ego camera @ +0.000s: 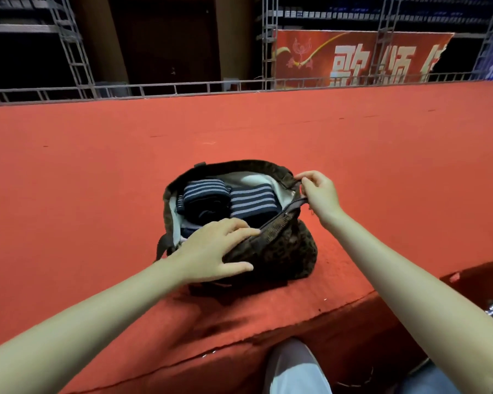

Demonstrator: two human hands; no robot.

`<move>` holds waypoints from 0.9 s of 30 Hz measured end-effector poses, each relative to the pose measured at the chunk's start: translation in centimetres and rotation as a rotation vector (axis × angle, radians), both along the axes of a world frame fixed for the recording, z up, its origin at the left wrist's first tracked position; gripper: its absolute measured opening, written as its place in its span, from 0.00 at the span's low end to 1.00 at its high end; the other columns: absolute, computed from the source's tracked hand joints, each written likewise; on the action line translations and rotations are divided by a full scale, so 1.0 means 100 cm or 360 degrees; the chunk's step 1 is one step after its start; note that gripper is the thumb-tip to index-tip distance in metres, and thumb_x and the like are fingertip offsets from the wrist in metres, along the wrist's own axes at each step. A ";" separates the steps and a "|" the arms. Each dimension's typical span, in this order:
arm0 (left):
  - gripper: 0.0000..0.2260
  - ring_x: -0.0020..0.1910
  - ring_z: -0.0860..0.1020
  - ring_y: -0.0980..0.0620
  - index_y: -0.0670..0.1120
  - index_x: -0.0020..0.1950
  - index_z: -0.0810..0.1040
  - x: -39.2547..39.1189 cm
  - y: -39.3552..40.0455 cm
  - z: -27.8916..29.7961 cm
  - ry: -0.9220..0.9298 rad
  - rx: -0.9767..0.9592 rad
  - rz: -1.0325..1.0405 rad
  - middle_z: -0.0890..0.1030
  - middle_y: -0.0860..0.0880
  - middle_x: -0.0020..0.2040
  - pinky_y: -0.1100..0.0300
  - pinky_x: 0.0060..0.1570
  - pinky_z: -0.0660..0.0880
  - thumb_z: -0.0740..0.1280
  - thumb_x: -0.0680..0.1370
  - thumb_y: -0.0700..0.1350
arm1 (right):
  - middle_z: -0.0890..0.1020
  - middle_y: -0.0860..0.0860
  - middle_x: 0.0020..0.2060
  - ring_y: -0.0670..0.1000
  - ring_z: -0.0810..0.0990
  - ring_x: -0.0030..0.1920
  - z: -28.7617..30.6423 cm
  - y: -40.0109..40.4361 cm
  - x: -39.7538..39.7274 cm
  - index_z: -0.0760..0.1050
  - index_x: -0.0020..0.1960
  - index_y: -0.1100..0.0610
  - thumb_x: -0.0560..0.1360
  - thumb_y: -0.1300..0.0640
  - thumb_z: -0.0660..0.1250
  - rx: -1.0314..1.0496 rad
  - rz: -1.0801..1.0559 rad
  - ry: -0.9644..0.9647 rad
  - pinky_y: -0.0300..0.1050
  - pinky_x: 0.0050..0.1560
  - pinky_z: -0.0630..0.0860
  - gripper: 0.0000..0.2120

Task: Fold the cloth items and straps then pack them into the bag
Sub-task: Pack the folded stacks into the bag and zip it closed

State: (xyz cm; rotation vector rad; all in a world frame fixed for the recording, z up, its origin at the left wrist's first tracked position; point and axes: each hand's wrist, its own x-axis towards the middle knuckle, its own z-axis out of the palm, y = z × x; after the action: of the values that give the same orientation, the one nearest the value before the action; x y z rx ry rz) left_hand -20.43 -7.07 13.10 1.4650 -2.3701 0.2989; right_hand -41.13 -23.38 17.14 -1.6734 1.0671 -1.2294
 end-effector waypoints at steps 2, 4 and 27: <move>0.28 0.51 0.74 0.52 0.54 0.68 0.68 0.007 0.011 -0.008 -0.0321 -0.0110 -0.0045 0.75 0.51 0.56 0.58 0.47 0.72 0.69 0.70 0.62 | 0.76 0.49 0.37 0.50 0.73 0.34 -0.016 0.007 -0.002 0.75 0.52 0.56 0.75 0.67 0.55 0.0014 0.0051 0.0101 0.39 0.32 0.70 0.13; 0.30 0.45 0.76 0.49 0.51 0.65 0.69 0.015 0.014 -0.013 -0.0500 -0.0200 -0.0013 0.77 0.50 0.49 0.57 0.40 0.75 0.75 0.66 0.53 | 0.75 0.52 0.50 0.54 0.74 0.50 -0.030 0.016 -0.004 0.73 0.58 0.57 0.73 0.66 0.58 -0.0263 -0.0115 0.0389 0.40 0.51 0.70 0.16; 0.10 0.41 0.76 0.53 0.46 0.48 0.82 0.022 0.018 0.071 0.0631 -0.0483 0.0529 0.77 0.57 0.39 0.59 0.39 0.69 0.64 0.77 0.49 | 0.84 0.46 0.42 0.43 0.78 0.43 0.033 0.029 -0.025 0.83 0.48 0.58 0.75 0.56 0.63 -0.1408 0.0772 0.0987 0.29 0.46 0.68 0.10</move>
State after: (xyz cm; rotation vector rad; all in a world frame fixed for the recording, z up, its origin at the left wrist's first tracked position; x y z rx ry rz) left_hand -18.25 -5.23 20.19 1.5907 -1.6908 0.3875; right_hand -43.59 -20.49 20.43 -2.9080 0.3403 -0.9038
